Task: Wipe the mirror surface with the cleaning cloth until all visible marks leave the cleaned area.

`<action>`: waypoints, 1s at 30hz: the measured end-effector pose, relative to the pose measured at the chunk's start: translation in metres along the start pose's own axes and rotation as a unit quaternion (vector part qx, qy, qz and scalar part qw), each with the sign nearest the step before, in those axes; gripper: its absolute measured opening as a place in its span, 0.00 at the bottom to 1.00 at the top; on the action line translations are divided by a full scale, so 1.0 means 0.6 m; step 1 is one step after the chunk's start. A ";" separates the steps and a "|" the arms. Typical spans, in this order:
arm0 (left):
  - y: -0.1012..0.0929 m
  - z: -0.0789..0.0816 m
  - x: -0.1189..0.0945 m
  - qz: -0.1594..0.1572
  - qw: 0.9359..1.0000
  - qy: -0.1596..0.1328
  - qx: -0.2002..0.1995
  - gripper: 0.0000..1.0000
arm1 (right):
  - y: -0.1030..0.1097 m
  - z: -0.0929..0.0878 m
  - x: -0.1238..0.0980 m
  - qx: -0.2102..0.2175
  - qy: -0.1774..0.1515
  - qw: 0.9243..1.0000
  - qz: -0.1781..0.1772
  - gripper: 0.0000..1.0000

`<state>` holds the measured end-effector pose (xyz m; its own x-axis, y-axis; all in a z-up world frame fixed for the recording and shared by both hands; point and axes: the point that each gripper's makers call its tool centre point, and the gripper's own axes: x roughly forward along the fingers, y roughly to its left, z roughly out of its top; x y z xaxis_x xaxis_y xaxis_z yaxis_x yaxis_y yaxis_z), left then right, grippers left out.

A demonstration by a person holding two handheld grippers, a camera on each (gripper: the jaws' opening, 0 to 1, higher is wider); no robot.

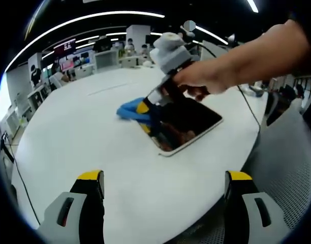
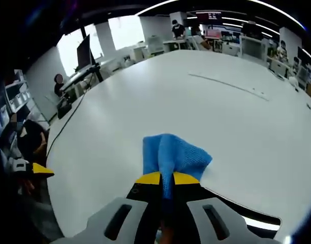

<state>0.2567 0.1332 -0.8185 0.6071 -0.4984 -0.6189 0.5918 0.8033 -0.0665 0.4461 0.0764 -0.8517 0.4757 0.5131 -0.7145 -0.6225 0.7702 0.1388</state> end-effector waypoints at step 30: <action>0.000 -0.001 -0.002 0.001 1.000 0.004 -0.003 0.99 | 0.002 -0.001 -0.002 -0.003 -0.005 1.000 0.012 0.02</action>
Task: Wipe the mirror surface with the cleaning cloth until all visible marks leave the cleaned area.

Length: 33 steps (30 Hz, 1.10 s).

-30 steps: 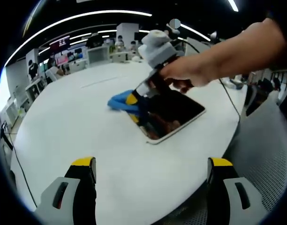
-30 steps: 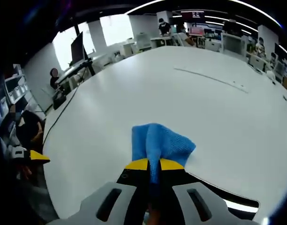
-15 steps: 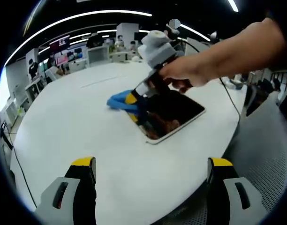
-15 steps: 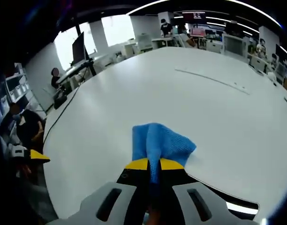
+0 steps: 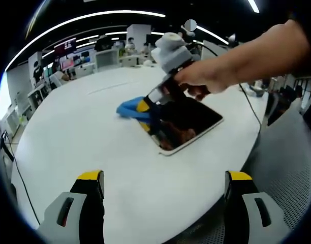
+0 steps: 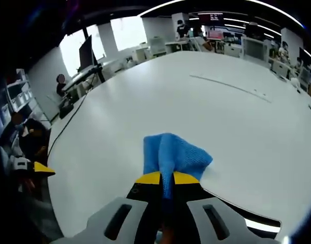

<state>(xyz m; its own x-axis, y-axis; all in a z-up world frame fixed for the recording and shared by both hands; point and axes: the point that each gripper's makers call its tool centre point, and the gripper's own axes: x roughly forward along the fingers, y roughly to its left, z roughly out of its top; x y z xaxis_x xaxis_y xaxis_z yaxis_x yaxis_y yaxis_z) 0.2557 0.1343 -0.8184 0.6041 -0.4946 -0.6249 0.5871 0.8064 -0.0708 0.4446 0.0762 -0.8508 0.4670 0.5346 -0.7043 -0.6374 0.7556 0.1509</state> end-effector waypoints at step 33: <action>0.000 -0.006 0.004 0.002 1.000 0.007 0.006 0.99 | -0.055 -0.029 -0.039 0.000 0.011 1.000 -0.020 0.02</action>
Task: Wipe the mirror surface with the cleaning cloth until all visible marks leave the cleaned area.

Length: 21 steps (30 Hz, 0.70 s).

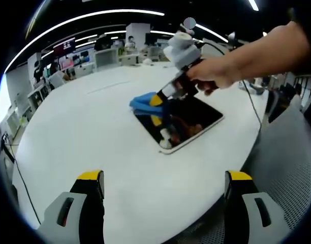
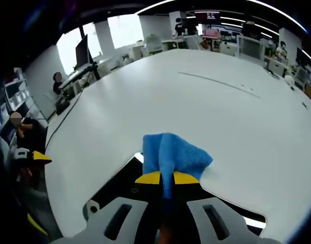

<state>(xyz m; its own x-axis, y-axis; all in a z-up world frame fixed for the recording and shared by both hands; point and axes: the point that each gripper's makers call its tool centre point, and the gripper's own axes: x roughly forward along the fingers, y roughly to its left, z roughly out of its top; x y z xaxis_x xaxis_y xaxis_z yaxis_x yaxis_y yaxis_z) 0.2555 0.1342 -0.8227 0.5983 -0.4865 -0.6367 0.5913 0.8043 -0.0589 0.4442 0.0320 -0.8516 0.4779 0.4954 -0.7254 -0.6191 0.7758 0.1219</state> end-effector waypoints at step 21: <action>0.001 0.002 -0.003 0.004 1.000 0.000 0.003 0.99 | -0.022 -0.011 -0.011 0.003 0.005 1.000 -0.016 0.02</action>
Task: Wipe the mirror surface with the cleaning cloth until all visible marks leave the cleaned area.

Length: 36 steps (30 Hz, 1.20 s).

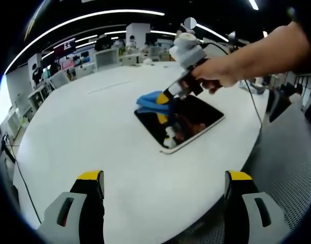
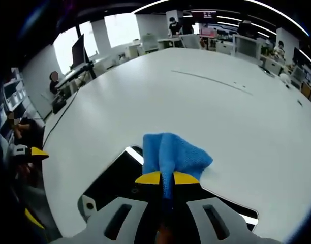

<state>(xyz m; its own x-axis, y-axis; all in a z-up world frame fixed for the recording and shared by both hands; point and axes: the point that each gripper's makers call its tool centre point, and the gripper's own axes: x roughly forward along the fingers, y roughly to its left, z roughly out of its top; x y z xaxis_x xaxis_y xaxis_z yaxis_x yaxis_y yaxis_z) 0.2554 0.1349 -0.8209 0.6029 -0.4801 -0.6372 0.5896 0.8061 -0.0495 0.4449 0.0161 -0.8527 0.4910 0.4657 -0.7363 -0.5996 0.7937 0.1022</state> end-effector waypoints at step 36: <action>0.004 0.024 -0.010 0.010 0.999 -0.034 -0.023 0.99 | 0.044 -0.051 -0.038 0.005 -0.003 1.000 -0.023 0.01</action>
<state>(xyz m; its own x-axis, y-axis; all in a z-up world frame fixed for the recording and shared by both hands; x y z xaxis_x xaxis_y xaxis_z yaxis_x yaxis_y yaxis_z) 0.2608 0.1350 -0.8063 0.6508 -0.4848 -0.5843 0.5525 0.8303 -0.0736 0.3986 0.0141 -0.8535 0.5215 0.4304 -0.7368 -0.5703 0.8181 0.0742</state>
